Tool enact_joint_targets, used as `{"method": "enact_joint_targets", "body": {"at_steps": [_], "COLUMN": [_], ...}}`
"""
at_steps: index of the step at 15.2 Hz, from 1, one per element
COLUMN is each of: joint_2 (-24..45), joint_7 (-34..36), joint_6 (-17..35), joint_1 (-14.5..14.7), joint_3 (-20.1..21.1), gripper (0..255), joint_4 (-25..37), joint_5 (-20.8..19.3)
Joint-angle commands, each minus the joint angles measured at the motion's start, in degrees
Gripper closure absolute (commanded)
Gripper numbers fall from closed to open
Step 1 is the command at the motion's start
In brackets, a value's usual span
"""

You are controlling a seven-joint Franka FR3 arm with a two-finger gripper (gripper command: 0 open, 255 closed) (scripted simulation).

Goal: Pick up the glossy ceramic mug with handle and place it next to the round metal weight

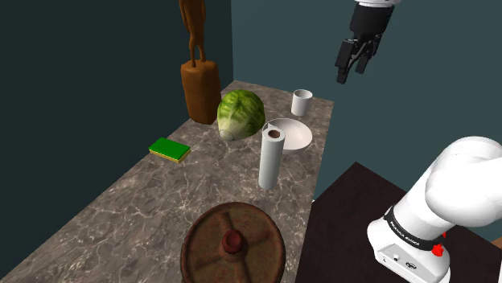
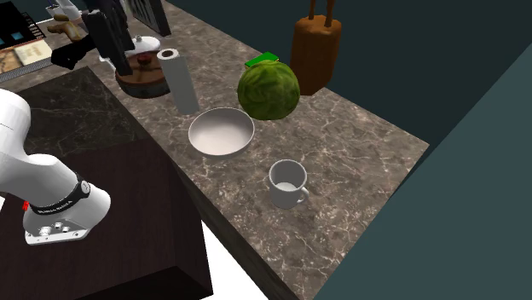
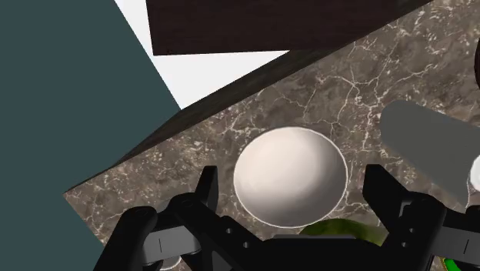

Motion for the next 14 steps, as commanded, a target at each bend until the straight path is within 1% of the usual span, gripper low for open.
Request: {"method": "enact_joint_targets", "body": {"at_steps": [1, 7, 14], "joint_2": [0.00, 9.92, 23.32], "joint_7": [0.00, -3.23, -6.81], "joint_6": [0.00, 8.70, 17.35], "joint_1": [0.00, -1.16, -2.32], "joint_3": [0.00, -3.00, -6.16], "gripper": [0, 0, 0], "joint_4": [0.00, 0.55, 4.62], "joint_5": [0.00, -2.20, -3.55]}}
